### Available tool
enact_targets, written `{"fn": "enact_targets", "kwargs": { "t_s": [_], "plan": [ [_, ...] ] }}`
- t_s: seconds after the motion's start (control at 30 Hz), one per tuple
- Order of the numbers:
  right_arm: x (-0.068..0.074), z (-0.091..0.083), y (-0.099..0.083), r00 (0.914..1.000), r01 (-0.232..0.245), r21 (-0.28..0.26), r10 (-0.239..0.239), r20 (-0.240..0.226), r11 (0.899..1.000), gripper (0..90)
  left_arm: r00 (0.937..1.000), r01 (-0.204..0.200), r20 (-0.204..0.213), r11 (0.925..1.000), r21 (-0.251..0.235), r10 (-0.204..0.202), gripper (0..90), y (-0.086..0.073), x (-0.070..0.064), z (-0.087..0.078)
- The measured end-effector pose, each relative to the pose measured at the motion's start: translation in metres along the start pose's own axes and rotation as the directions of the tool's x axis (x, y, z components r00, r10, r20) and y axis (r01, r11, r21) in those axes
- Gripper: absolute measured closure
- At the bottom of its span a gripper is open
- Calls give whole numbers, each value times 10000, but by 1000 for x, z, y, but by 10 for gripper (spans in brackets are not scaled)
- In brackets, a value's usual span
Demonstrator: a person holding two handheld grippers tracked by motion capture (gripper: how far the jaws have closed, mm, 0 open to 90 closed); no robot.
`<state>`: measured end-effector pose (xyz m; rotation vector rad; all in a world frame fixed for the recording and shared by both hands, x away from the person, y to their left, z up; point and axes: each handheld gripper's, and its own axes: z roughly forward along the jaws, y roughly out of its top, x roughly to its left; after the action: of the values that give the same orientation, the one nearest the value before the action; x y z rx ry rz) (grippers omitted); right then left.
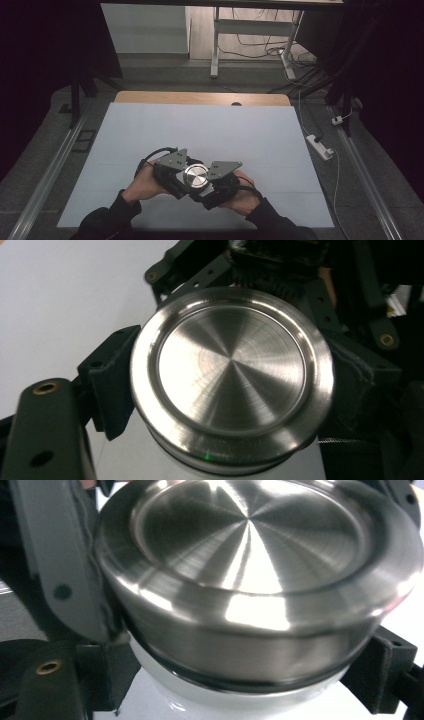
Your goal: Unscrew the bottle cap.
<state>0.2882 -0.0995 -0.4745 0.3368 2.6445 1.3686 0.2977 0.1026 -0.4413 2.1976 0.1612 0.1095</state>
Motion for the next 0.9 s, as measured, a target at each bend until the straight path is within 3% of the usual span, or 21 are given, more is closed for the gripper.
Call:
{"fn": "enact_targets", "kwargs": {
  "t_s": [0.17, 0.33, 0.53, 0.9],
  "plan": [
    [-3, 1, -1, 9987, -221, 67, 218, 451, 9997, 147, 9976, 423, -559, 9990, 133, -415, 191, 5, 0, 2],
    [-5, 1, -1, 9975, -360, 86, 354, 606, 9993, 147, 9941, 669, -853, 9978, -26, -669, 191, 8, -1, 2],
    [-4, 3, -2, 9974, -340, 112, 332, 643, 9994, 147, 9913, 887, -947, 9954, -361, -918, 192, 9, 0, -5],
    [-8, 0, -3, 9960, -396, 14, 393, 808, 9992, 147, 9898, 840, -1118, 9956, -413, -881, 192, 11, -2, -13]
  ]
}}
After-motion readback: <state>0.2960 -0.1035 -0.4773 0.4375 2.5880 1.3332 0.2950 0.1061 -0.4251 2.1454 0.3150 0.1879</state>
